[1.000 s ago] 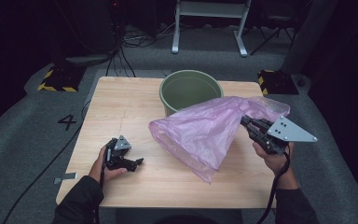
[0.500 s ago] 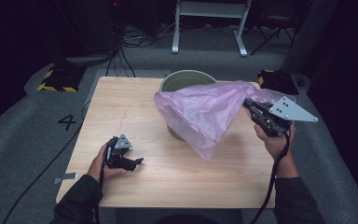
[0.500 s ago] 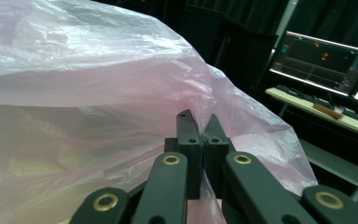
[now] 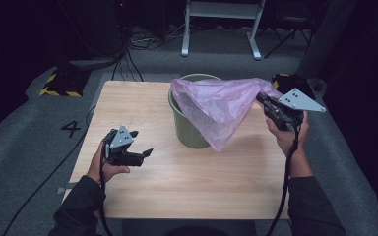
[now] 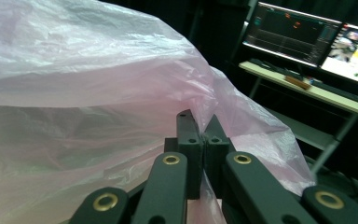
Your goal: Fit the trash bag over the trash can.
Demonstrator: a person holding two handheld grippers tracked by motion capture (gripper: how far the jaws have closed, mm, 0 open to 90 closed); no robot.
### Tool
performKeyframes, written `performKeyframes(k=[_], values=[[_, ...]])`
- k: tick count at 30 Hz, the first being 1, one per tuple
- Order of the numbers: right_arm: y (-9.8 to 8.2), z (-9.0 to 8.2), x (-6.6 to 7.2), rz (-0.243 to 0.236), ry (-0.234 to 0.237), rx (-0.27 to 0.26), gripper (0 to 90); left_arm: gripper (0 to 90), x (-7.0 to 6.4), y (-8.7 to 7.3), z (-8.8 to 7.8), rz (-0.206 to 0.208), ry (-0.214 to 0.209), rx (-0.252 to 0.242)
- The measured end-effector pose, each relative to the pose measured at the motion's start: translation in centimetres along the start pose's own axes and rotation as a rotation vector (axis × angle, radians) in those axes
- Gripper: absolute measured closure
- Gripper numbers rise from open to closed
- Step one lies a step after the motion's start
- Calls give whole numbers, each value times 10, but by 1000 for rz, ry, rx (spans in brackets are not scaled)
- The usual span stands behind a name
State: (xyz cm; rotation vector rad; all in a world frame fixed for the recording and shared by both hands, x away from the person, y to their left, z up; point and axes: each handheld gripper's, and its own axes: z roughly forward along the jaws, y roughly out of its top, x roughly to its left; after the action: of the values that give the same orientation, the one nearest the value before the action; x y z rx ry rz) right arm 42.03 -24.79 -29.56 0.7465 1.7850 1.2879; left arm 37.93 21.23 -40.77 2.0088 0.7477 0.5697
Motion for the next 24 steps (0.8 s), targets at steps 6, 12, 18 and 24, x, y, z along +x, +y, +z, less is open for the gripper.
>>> performKeyframes(k=[6,12,18,24], values=[[-1,13,-4,20,-53,25,895,188,4,42,-6,33,47,-56],[-5,28,-4,25,-74,69,895,211,-2,88,-4,82,27,-116],[-14,35,-7,41,-80,109,895,274,-15,122,8,135,44,-127],[-20,35,-4,-37,-60,162,895,244,-17,145,20,99,32,-144]])
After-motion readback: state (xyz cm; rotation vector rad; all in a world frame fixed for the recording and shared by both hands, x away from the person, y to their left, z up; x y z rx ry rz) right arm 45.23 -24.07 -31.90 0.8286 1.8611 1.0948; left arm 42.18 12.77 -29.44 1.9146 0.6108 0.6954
